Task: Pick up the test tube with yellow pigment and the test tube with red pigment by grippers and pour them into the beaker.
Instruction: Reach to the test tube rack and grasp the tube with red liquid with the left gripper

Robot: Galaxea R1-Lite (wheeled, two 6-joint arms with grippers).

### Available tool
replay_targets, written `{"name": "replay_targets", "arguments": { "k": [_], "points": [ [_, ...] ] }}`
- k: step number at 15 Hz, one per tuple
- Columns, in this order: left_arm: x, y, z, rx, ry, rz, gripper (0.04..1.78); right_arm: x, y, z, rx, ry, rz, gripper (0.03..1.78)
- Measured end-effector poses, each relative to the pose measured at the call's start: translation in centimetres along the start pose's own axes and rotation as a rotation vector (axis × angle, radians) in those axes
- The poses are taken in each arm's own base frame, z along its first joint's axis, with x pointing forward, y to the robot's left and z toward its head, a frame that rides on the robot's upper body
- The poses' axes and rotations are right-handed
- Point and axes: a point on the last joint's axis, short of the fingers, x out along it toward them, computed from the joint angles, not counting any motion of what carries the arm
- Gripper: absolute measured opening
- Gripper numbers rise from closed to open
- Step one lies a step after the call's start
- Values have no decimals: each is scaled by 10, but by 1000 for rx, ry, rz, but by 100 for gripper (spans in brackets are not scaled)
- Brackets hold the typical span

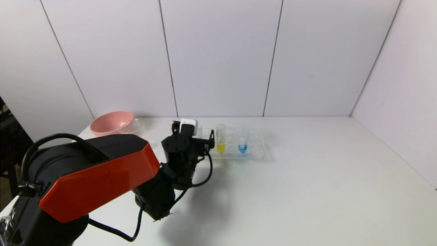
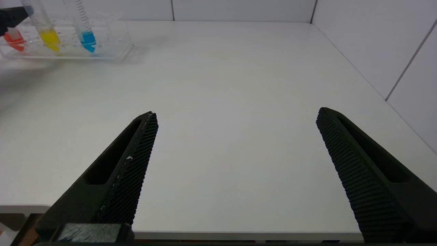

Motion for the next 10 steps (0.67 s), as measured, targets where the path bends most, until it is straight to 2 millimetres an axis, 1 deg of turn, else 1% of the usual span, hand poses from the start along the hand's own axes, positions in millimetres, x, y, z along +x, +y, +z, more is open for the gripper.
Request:
{"name": "replay_targets", "arguments": {
  "k": [10],
  "points": [
    [0, 0, 5, 11, -13, 0, 178, 0, 0, 0, 0, 0, 0, 170]
  ]
}}
